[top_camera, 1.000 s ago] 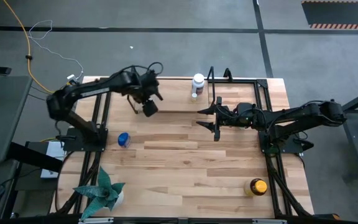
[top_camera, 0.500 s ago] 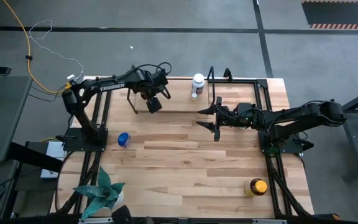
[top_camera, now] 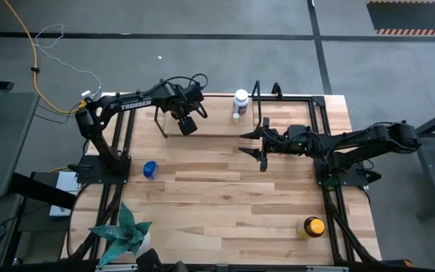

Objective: Pick and place medicine bottles onto shelf by color
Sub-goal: Put the left orange pill bottle on the shelf, then put the small white pill bottle on the shelf

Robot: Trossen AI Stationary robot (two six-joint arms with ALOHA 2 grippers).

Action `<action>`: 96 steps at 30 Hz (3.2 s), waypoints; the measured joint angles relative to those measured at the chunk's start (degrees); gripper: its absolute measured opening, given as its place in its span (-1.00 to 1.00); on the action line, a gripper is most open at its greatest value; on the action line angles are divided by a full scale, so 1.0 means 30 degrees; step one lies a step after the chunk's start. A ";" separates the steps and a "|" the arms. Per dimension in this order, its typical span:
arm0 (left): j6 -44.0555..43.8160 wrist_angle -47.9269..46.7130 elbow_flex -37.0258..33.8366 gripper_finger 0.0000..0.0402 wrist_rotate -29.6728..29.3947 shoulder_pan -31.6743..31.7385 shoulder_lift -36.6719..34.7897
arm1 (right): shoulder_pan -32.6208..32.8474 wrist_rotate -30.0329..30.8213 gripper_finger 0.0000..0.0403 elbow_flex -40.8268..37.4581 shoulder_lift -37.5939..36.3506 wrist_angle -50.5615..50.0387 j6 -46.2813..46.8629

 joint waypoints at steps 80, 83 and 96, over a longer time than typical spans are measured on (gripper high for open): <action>-0.1339 2.7760 -1.5696 0.31 0.8736 -1.0663 -1.3449 | -0.0006 0.2045 0.02 0.0000 -0.0007 -0.0087 -0.0007; -0.1334 2.7761 -1.5693 0.31 0.8683 -1.0655 -1.3447 | -0.0007 0.2601 0.02 0.0000 -0.0007 -0.0306 -0.0007; -0.0648 2.7763 -1.5697 0.31 0.8686 -1.0641 -1.3435 | -0.0007 0.5461 0.02 -0.0007 -0.0007 -0.0509 -0.1013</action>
